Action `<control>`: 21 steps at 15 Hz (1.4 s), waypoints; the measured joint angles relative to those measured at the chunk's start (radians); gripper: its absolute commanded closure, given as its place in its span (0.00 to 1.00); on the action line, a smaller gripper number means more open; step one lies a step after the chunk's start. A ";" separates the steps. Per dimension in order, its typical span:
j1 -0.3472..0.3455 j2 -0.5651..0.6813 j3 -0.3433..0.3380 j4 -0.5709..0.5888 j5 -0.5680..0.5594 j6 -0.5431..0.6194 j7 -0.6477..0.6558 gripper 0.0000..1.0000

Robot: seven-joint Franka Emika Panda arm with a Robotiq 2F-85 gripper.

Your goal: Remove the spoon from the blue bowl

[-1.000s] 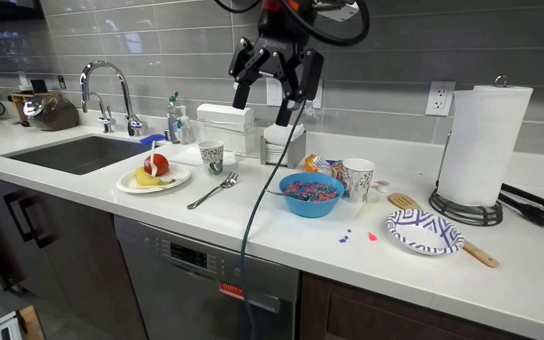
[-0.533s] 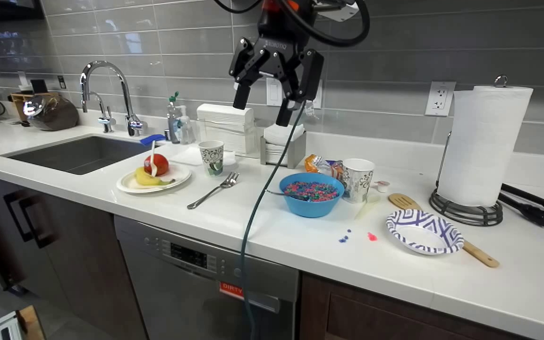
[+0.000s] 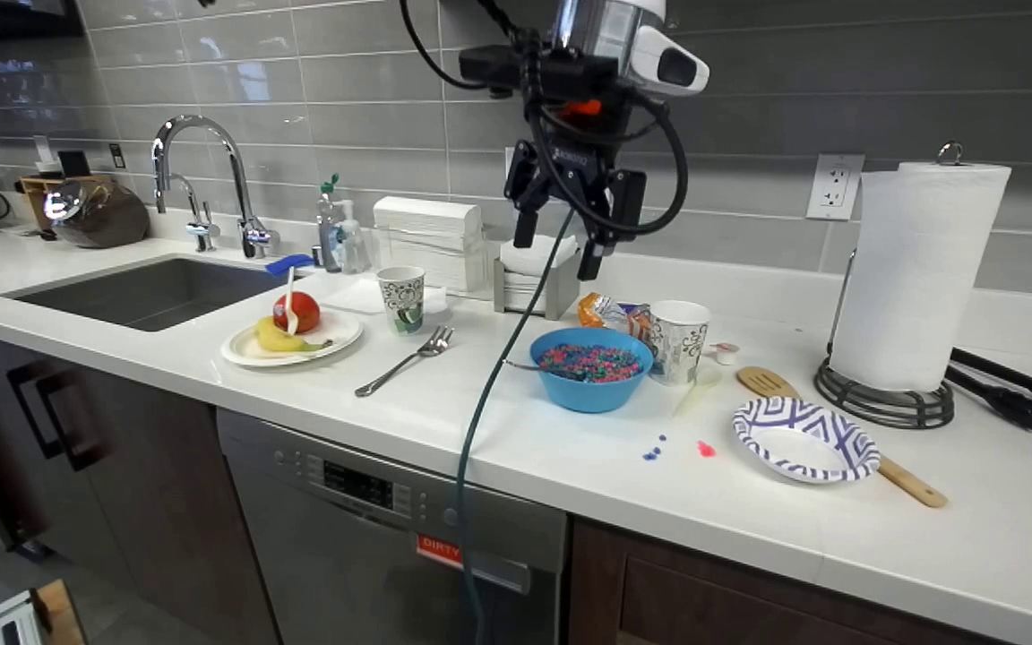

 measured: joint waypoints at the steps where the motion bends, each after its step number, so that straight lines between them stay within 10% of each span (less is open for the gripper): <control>1: 0.000 0.027 0.008 0.001 0.005 0.028 0.014 0.00; 21: -0.010 0.480 0.091 0.308 0.045 0.104 0.189 0.00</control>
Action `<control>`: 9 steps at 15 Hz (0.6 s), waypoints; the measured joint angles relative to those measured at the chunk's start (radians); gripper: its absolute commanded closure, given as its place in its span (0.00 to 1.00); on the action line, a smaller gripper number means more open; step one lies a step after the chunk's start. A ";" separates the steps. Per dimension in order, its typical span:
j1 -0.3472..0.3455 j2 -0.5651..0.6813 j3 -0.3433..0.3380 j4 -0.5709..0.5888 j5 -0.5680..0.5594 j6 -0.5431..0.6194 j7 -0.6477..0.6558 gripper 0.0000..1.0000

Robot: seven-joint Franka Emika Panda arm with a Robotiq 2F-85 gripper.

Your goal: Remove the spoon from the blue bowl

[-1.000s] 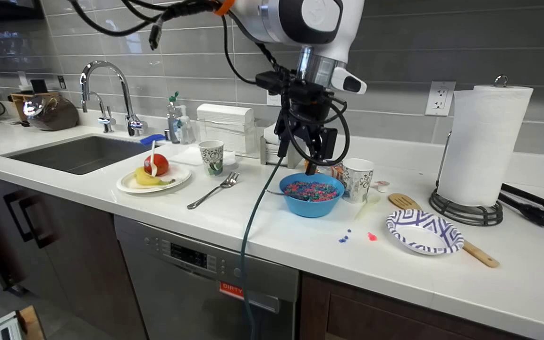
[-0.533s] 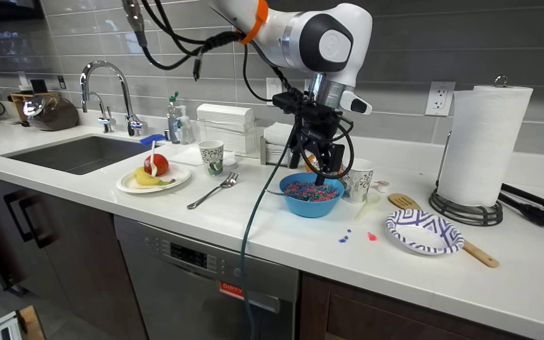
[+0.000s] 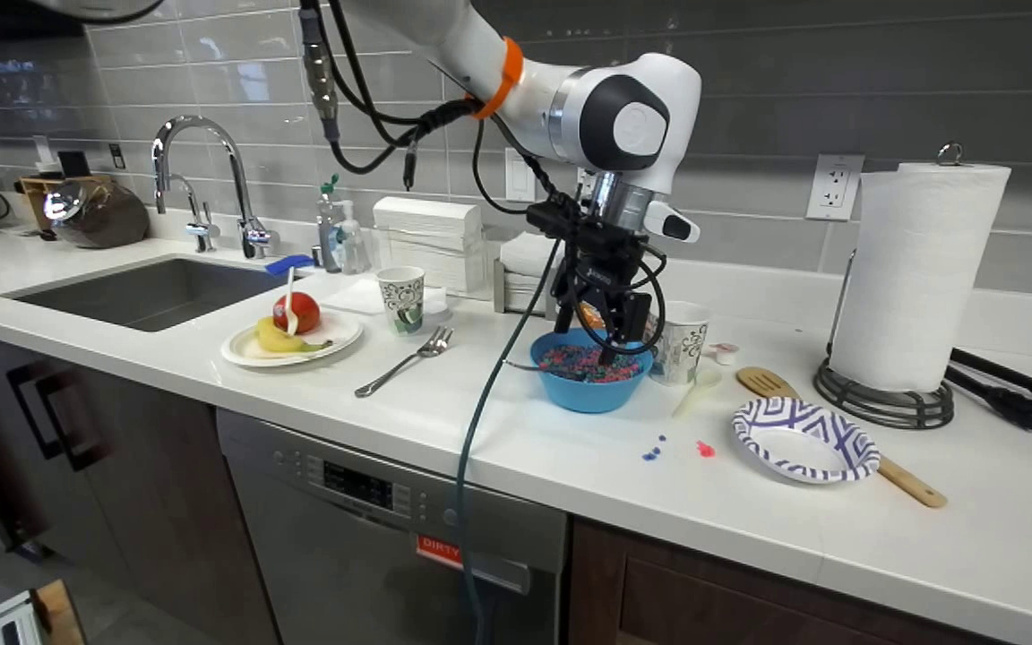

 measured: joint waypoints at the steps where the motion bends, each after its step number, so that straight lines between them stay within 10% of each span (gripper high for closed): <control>1: -0.001 0.000 0.000 0.001 0.000 0.000 0.000 0.00; 9: -0.003 0.011 0.008 0.010 -0.001 0.000 0.000 0.00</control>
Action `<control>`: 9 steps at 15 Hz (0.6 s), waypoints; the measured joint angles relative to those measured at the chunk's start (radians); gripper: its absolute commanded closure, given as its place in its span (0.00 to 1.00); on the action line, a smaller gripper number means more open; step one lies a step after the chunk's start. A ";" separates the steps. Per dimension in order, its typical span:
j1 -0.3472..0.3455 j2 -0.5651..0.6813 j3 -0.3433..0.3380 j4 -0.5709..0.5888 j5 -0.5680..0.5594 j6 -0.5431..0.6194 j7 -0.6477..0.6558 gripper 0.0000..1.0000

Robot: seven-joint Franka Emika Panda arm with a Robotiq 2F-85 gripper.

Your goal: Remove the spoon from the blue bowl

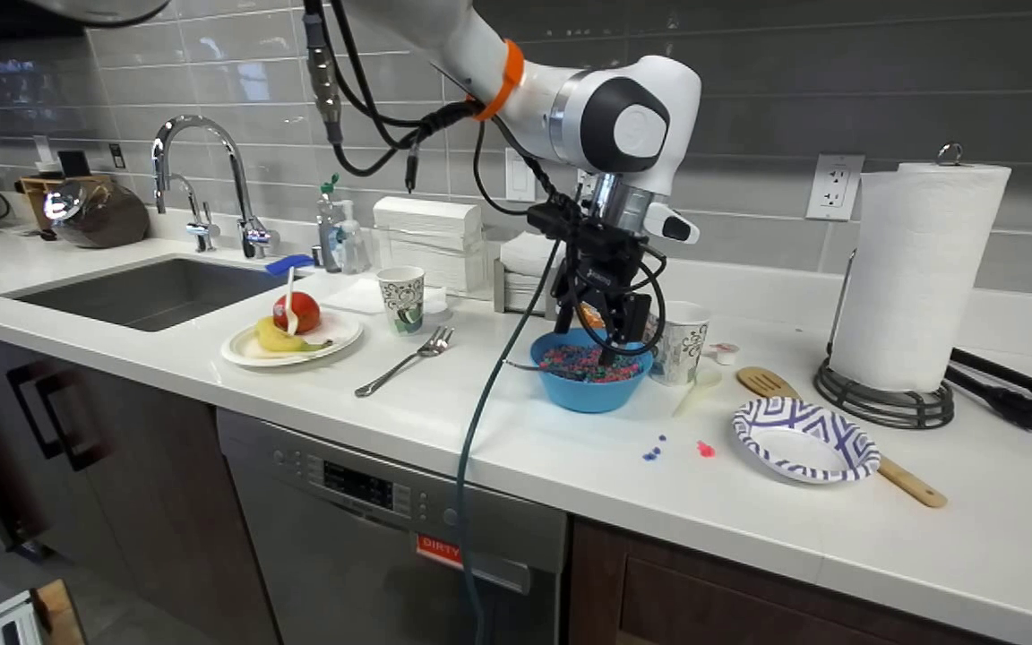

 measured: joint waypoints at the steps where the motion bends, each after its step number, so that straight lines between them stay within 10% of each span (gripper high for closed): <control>1: 0.000 0.007 0.003 0.005 -0.002 -0.002 0.000 0.00; 4: 0.001 0.031 0.013 0.025 -0.009 -0.003 0.000 0.00; 9: 0.002 0.070 0.025 0.078 -0.022 -0.045 0.000 0.46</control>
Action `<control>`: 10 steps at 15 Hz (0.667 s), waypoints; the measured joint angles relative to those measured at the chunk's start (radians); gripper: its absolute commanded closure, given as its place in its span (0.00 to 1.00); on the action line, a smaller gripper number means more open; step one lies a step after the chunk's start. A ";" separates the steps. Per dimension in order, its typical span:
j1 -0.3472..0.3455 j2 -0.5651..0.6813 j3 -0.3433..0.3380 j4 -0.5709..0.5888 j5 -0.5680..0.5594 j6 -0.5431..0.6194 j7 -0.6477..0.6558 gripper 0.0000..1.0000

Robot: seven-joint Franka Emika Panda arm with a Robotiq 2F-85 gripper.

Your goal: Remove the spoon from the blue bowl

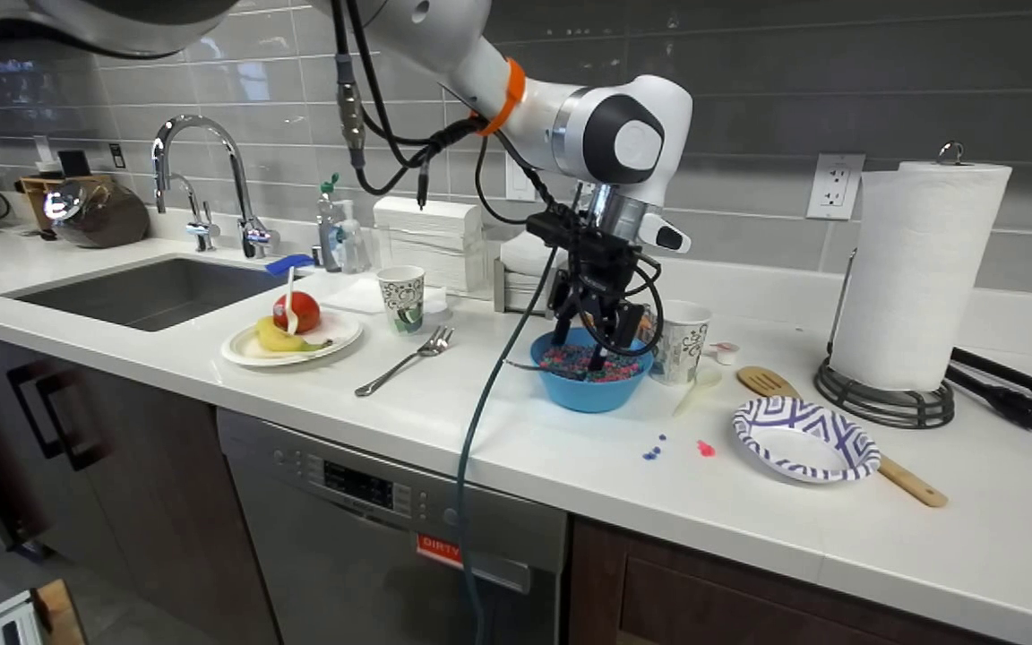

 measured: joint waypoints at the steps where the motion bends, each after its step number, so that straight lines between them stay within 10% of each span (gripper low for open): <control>1: 0.000 0.007 0.002 0.012 -0.002 -0.013 0.000 0.52; 4: 0.000 0.022 0.004 0.039 -0.005 -0.048 0.000 0.66; 10: 0.000 0.047 0.004 0.081 -0.017 -0.082 -0.001 0.64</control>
